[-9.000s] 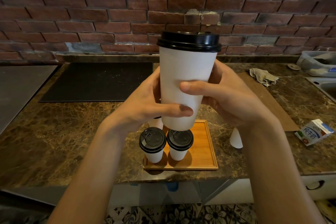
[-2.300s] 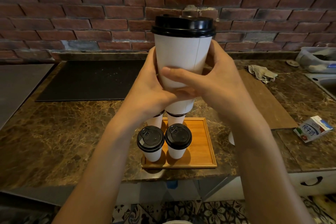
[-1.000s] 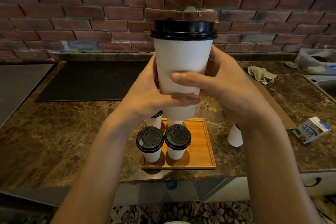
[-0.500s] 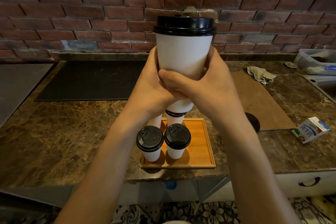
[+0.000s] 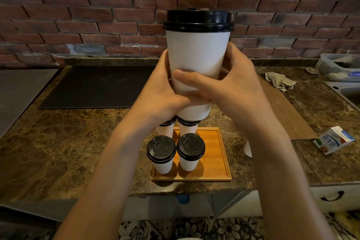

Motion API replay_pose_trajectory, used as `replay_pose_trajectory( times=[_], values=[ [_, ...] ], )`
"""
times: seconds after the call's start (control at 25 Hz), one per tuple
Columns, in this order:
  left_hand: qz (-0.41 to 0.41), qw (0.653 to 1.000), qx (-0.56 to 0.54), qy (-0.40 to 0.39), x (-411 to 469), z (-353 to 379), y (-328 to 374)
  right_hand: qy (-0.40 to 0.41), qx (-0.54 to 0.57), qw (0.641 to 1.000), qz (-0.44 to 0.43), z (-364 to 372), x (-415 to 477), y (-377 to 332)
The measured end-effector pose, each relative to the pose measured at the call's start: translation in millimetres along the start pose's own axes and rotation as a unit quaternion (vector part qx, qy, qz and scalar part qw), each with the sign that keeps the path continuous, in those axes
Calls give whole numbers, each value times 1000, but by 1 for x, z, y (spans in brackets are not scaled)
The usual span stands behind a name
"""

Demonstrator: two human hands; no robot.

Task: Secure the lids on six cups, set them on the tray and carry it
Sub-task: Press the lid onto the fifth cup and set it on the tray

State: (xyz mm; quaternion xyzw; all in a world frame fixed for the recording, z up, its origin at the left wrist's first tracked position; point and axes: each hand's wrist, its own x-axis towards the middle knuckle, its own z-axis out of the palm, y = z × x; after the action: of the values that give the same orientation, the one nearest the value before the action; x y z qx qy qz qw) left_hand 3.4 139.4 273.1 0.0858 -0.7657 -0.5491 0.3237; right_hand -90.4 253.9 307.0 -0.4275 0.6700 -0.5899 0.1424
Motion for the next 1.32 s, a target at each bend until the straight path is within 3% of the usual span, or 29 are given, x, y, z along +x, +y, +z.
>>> replay_pose_trajectory(
  times=[0.52,0.92,1.32],
  values=[
    [-18,993,-56,-99,-8,-5,15,-138,105,985,-15,-23,-1,-1],
    [-11,998,-44,-51,-8,-3,14,-121,56,991,-10,-22,-3,-5],
    [18,999,-5,37,-6,8,10,-13,-20,1000,-8,-5,-9,-8]
  ],
)
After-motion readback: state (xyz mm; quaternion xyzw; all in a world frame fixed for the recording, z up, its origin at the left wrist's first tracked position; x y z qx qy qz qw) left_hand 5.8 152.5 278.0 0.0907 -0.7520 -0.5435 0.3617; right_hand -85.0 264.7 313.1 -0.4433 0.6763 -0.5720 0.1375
